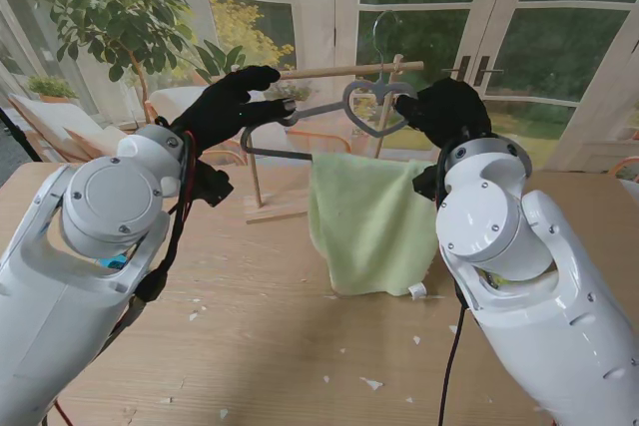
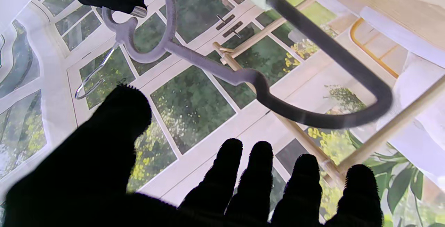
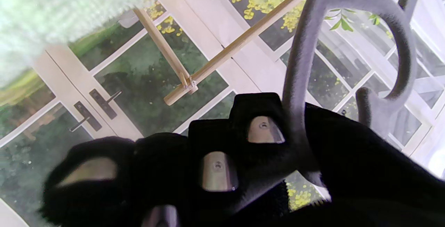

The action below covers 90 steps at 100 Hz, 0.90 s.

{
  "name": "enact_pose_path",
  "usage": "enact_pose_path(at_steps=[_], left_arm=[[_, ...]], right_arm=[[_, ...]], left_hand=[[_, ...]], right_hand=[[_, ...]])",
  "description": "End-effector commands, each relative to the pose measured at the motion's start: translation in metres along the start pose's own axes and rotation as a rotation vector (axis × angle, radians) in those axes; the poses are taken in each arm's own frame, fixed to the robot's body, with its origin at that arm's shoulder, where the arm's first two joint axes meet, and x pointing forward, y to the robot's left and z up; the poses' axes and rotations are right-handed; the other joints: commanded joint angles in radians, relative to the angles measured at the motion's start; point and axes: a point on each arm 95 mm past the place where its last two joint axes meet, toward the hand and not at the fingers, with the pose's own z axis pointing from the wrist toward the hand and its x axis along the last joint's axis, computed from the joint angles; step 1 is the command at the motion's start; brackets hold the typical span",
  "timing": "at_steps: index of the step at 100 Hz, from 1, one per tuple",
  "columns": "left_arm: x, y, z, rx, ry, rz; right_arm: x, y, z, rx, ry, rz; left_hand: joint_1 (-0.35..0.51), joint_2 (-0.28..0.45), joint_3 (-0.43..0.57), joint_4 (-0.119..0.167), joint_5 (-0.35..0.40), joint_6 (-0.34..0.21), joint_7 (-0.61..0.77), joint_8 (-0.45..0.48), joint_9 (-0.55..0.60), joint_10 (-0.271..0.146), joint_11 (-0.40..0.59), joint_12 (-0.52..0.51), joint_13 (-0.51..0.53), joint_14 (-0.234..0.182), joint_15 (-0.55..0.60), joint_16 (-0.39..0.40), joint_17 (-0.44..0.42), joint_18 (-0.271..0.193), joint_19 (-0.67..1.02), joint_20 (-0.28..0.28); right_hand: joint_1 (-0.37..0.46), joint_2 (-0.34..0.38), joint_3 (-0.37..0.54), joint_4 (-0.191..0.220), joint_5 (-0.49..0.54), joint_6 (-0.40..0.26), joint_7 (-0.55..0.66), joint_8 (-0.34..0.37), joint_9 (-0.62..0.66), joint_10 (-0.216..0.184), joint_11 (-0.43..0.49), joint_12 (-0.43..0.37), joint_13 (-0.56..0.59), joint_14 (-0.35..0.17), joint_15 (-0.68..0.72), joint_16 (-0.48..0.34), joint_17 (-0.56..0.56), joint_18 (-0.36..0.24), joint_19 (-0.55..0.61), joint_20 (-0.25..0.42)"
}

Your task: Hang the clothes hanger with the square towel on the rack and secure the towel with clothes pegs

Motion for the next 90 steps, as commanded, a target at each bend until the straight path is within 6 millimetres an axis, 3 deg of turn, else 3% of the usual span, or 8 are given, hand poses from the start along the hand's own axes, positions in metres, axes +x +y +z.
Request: enact_pose_path(at_steps=[1, 30, 48, 61, 68, 79, 81, 90], left_arm=[[-0.001, 0.0, -0.009, -0.002, 0.008, 0.03], [-0.024, -0.009, -0.045, 0.017, 0.042, 0.139], [-0.043, -0.004, -0.075, -0.003, 0.054, 0.164], [-0.059, 0.008, -0.092, -0.047, 0.046, 0.212], [-0.068, 0.017, -0.097, -0.099, 0.037, 0.23], [-0.082, 0.034, -0.099, -0.177, 0.013, 0.236], [-0.084, 0.037, -0.098, -0.186, 0.008, 0.235], [-0.096, 0.052, -0.093, -0.233, -0.018, 0.222]], right_arm=[[0.001, -0.001, 0.001, 0.006, -0.013, 0.011], [-0.001, 0.002, 0.005, 0.0, -0.046, 0.023], [0.0, 0.005, 0.007, -0.004, -0.06, 0.028], [0.001, 0.009, 0.007, -0.009, -0.062, 0.033], [0.002, 0.01, 0.007, -0.01, -0.062, 0.036], [0.004, 0.012, 0.006, -0.009, -0.057, 0.038], [0.004, 0.013, 0.006, -0.009, -0.057, 0.039], [0.005, 0.014, 0.005, -0.007, -0.053, 0.042]], left_hand=[[-0.003, 0.01, -0.003, -0.002, 0.006, -0.021, -0.028, -0.02, -0.025, -0.032, -0.019, -0.013, -0.033, -0.027, -0.01, -0.008, -0.019, -0.039, -0.037, 0.014], [0.061, -0.002, 0.019, 0.013, 0.058, 0.0, -0.018, -0.02, 0.027, -0.022, 0.014, 0.002, 0.007, -0.014, 0.015, 0.01, 0.018, -0.016, -0.018, 0.029], [0.074, -0.011, 0.034, 0.011, 0.132, 0.023, 0.029, 0.019, 0.11, -0.002, 0.079, 0.072, 0.099, 0.038, 0.053, 0.146, 0.09, 0.032, 0.054, 0.162], [0.086, -0.017, 0.039, 0.009, 0.226, 0.026, 0.203, 0.164, 0.211, 0.019, 0.143, 0.145, 0.184, 0.084, 0.093, 0.24, 0.157, 0.077, 0.088, 0.28], [0.088, -0.009, 0.038, 0.008, 0.237, 0.023, 0.272, 0.225, 0.239, 0.018, 0.169, 0.174, 0.21, 0.094, 0.12, 0.267, 0.175, 0.084, 0.112, 0.309], [0.109, 0.011, 0.022, 0.015, 0.232, 0.01, 0.288, 0.239, 0.24, 0.006, 0.177, 0.185, 0.193, 0.091, 0.154, 0.27, 0.146, 0.071, 0.193, 0.297], [0.11, 0.008, 0.029, 0.014, 0.235, 0.007, 0.275, 0.223, 0.242, 0.004, 0.173, 0.178, 0.19, 0.092, 0.163, 0.256, 0.132, 0.072, 0.238, 0.251], [0.121, 0.023, 0.025, 0.017, 0.201, -0.009, 0.177, 0.141, 0.211, -0.012, 0.151, 0.155, 0.165, 0.082, 0.175, 0.226, 0.091, 0.056, 0.337, 0.176]], right_hand=[[0.028, 0.025, 0.061, 0.038, 0.068, 0.082, 0.046, 0.007, 0.093, 0.064, 0.13, 0.013, 0.002, -0.071, 0.148, 0.088, 0.106, -0.26, 0.209, 1.083], [0.031, 0.024, 0.059, 0.04, 0.068, 0.085, 0.042, 0.007, 0.093, 0.066, 0.128, 0.012, 0.002, -0.072, 0.148, 0.09, 0.106, -0.263, 0.209, 1.084], [0.032, 0.026, 0.057, 0.042, 0.068, 0.084, 0.042, 0.007, 0.093, 0.066, 0.128, 0.012, 0.002, -0.073, 0.147, 0.09, 0.106, -0.265, 0.209, 1.083], [0.033, 0.027, 0.055, 0.043, 0.067, 0.083, 0.041, 0.008, 0.093, 0.066, 0.128, 0.012, 0.002, -0.073, 0.147, 0.09, 0.106, -0.265, 0.209, 1.083], [0.033, 0.028, 0.055, 0.043, 0.068, 0.083, 0.041, 0.008, 0.093, 0.066, 0.128, 0.012, 0.002, -0.073, 0.147, 0.09, 0.106, -0.265, 0.209, 1.083], [0.033, 0.028, 0.053, 0.044, 0.067, 0.082, 0.041, 0.008, 0.093, 0.066, 0.128, 0.012, 0.002, -0.074, 0.147, 0.09, 0.106, -0.267, 0.209, 1.083], [0.032, 0.028, 0.053, 0.044, 0.067, 0.082, 0.04, 0.008, 0.093, 0.066, 0.128, 0.012, 0.002, -0.074, 0.147, 0.09, 0.106, -0.267, 0.209, 1.083], [0.034, 0.029, 0.053, 0.045, 0.067, 0.082, 0.04, 0.008, 0.093, 0.066, 0.128, 0.012, 0.002, -0.074, 0.147, 0.09, 0.106, -0.267, 0.209, 1.082]])
